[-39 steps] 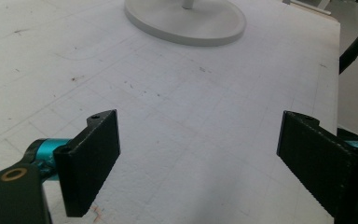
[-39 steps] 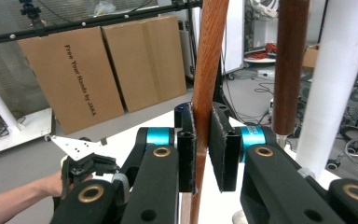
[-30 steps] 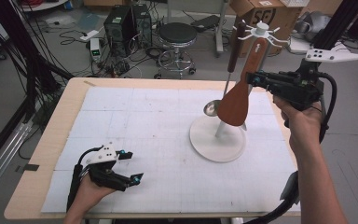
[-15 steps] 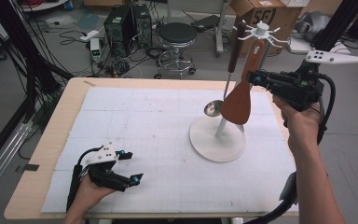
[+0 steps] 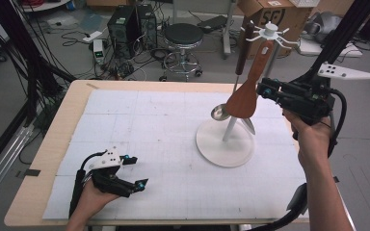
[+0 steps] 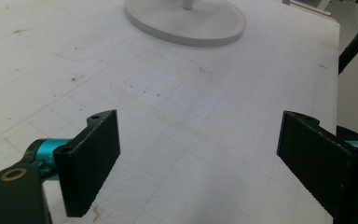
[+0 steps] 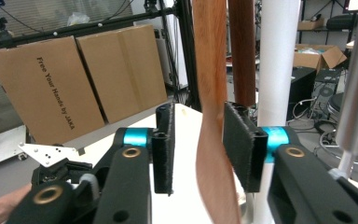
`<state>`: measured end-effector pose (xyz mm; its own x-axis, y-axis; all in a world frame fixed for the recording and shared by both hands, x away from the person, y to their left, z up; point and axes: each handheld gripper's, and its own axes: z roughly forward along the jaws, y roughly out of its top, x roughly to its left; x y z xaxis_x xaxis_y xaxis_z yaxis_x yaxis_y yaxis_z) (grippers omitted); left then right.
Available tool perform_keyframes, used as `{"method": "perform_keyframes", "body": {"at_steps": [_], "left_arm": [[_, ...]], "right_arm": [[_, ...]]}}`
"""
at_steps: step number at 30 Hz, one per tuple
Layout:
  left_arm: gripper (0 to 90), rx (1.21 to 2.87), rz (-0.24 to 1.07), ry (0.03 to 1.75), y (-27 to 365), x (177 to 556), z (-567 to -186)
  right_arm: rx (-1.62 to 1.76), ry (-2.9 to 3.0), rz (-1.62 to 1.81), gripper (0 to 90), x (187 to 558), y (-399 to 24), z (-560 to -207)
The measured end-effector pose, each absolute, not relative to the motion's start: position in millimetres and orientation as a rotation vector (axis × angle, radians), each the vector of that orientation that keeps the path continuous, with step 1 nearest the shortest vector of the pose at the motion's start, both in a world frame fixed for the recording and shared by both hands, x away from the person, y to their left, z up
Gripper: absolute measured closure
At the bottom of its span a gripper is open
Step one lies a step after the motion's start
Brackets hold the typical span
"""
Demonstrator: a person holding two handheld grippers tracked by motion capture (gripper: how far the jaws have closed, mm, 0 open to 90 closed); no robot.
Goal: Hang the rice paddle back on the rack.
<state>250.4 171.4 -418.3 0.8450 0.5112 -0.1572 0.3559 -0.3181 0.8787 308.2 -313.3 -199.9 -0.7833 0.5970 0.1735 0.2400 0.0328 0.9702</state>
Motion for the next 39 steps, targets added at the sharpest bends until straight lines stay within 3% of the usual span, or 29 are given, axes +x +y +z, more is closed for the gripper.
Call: {"method": "perform_keyframes", "body": {"at_steps": [19,39], "left_arm": [[13.5,1.945,0.182,0.645,170.7,250.4,-418.8],[13.0,1.935,0.19,0.651,173.7,249.9,-418.0]], "right_arm": [[0.836,2.094,1.802,45.8,295.5,-298.7,-239.9],[0.795,2.175,1.775,36.5,286.8,-276.2,-266.1]]}}
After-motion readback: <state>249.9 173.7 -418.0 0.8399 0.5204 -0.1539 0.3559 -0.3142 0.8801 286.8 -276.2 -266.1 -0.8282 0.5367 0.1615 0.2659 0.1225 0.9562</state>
